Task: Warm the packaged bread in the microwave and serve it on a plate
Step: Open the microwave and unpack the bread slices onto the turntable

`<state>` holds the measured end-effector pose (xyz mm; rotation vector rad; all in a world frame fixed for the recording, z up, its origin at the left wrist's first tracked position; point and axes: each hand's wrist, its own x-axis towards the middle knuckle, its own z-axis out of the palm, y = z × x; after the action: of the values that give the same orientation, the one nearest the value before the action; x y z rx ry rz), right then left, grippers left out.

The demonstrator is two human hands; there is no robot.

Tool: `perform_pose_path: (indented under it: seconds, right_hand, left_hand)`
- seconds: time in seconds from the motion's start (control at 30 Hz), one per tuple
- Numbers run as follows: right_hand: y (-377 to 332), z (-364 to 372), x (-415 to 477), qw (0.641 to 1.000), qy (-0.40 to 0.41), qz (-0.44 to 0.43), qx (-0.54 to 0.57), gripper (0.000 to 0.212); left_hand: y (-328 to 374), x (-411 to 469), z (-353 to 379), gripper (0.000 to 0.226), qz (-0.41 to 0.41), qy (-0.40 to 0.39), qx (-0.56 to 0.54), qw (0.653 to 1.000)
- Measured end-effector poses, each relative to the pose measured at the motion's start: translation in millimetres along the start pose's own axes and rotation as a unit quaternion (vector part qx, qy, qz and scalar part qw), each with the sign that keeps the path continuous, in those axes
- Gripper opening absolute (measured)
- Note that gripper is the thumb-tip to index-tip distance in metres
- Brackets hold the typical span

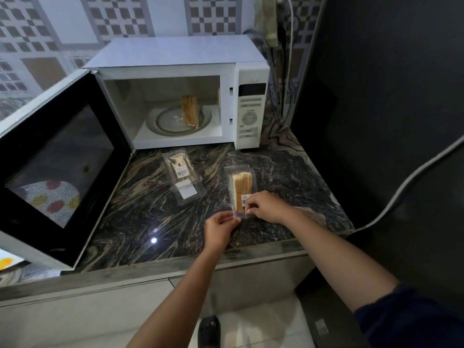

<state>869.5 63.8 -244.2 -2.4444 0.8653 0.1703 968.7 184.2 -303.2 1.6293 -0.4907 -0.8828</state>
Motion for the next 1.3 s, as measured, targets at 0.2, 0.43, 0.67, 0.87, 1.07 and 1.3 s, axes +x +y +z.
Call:
perform_pose_path:
  seconds: [0.2, 0.43, 0.67, 0.87, 1.07, 1.3]
  right_hand:
    - [-9, -13, 0, 1.000, -0.028, 0.010, 0.006, 0.010]
    - [-31, -72, -10, 0.997, 0.067, -0.035, 0.006, 0.008]
    - [-45, -97, -11, 0.947, 0.316, -0.044, -0.040, 0.011]
    - [-43, -81, -6, 0.933, 0.356, -0.047, -0.034, 0.017]
    - [-46, -58, 24, 0.975, 0.168, 0.140, 0.045, 0.049]
    - [-56, -41, 47, 0.967, 0.067, 0.214, 0.118, 0.076]
  left_hand:
    - [3, 1, -3, 0.027, -0.049, -0.005, -0.040, 0.998]
    - [6, 0, -4, 0.026, -0.060, -0.008, -0.060, 0.996]
    - [7, 5, -4, 0.027, -0.110, -0.016, -0.091, 0.990]
    - [18, 10, -2, 0.003, -0.152, -0.037, -0.178, 0.971]
    - [20, 10, -1, 0.008, -0.162, -0.036, -0.193, 0.967]
    - [26, 9, -4, 0.010, -0.173, -0.049, -0.222, 0.958]
